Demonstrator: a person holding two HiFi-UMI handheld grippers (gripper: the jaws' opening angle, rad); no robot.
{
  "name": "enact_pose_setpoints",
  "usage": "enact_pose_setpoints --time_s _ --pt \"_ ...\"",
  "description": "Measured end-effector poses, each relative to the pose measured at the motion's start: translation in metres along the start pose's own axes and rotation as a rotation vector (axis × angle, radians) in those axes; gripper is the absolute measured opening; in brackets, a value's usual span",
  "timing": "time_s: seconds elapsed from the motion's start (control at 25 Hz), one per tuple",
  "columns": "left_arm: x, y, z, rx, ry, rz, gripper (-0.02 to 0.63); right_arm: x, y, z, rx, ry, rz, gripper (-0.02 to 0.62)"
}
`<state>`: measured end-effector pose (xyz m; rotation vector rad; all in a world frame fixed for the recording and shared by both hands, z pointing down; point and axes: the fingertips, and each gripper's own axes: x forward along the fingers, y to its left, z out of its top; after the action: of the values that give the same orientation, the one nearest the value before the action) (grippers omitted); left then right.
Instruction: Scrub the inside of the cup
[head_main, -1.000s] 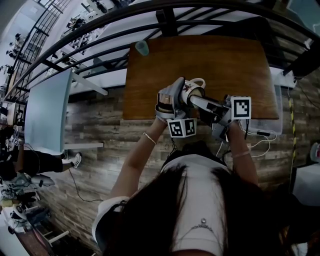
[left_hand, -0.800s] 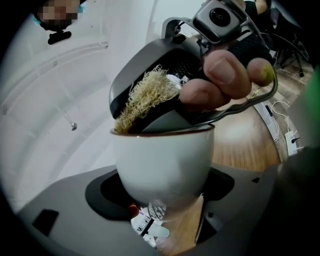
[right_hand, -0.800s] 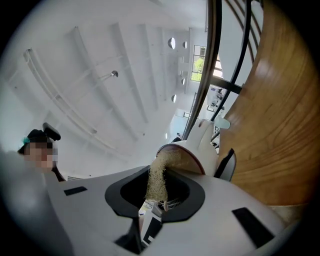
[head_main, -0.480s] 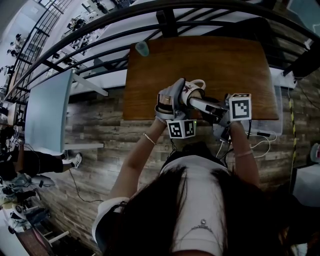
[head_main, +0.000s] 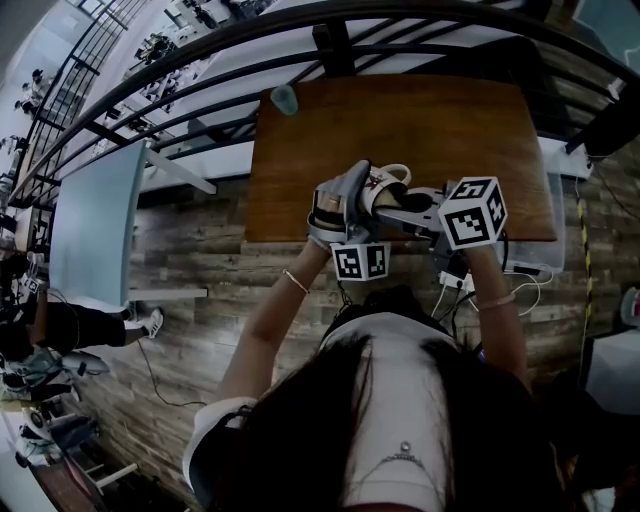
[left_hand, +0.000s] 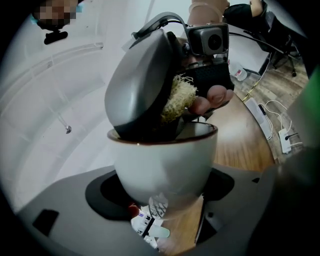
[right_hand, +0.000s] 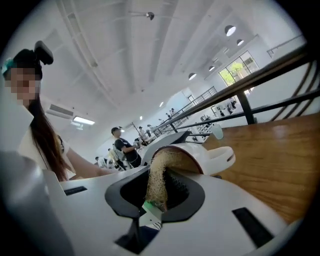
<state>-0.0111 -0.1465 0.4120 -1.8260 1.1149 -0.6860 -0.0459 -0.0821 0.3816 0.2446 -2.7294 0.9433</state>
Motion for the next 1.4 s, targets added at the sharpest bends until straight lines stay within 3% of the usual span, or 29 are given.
enact_pose_setpoints --time_s 0.4,1.08,1.4 --pt "-0.006 -0.006 0.0 0.025 0.013 -0.037 0.399 0.005 0.002 -0.017 -0.192 0.207 -0.072 0.074" --pt "-0.018 -0.014 -0.006 0.037 0.064 -0.061 0.399 0.007 0.002 -0.039 -0.481 0.448 -0.185 0.074" --pt "-0.019 -0.017 -0.008 0.027 0.094 -0.067 0.399 0.005 0.0 -0.043 -0.513 0.447 -0.224 0.074"
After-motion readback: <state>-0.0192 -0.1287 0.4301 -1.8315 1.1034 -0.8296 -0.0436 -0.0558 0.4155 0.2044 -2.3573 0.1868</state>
